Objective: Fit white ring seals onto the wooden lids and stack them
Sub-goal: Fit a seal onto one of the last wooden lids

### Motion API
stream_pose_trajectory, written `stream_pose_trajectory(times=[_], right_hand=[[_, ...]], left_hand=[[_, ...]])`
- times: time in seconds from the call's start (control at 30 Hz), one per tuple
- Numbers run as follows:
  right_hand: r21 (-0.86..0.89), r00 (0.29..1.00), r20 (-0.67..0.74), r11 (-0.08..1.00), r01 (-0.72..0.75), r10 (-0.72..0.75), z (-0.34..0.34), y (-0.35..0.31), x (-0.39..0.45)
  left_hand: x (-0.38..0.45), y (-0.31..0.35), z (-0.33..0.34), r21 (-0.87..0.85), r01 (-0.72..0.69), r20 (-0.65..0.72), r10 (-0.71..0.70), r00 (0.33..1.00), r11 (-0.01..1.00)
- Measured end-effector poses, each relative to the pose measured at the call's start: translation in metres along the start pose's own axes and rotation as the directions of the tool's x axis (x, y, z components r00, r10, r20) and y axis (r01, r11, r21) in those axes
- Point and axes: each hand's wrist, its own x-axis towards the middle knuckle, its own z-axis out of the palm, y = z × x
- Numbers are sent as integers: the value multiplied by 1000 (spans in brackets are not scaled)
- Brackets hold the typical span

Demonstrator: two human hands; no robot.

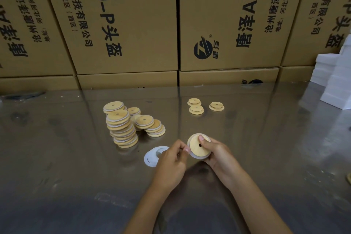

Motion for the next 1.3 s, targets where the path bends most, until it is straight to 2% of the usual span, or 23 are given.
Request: stream_pose_trajectory(times=[0.17, 0.33, 0.63, 0.77, 0.93, 1.1, 1.3], right_hand=[[-59, 1000, -5, 998, 11, -11, 2, 3, 0], [-68, 1000, 14, 998, 4, -3, 1, 2, 1], [-33, 999, 49, 999, -19, 21, -3, -1, -1], [-28, 998, 57, 1000, -12, 13, -2, 0, -2], [-50, 998, 57, 999, -5, 8, -2, 0, -2], [1, 999, 40, 1000, -17, 17, -4, 0, -1], [27, 1000, 2, 999, -28, 28, -1, -2, 0]], left_hand=[[1, 0, -3, 98, -15, -62, 21, 998, 995], [1, 0, -3, 126, -15, -72, 25, 997, 992], [1, 0, -5, 108, -85, -104, 96, 990, 991], [0, 0, -3, 89, -54, -76, 61, 995, 995], [0, -2, -2, 155, -24, -61, 34, 998, 988], [1, -4, -2, 151, -21, -60, 31, 998, 988], [1, -2, 0, 76, -69, -139, 79, 987, 995]])
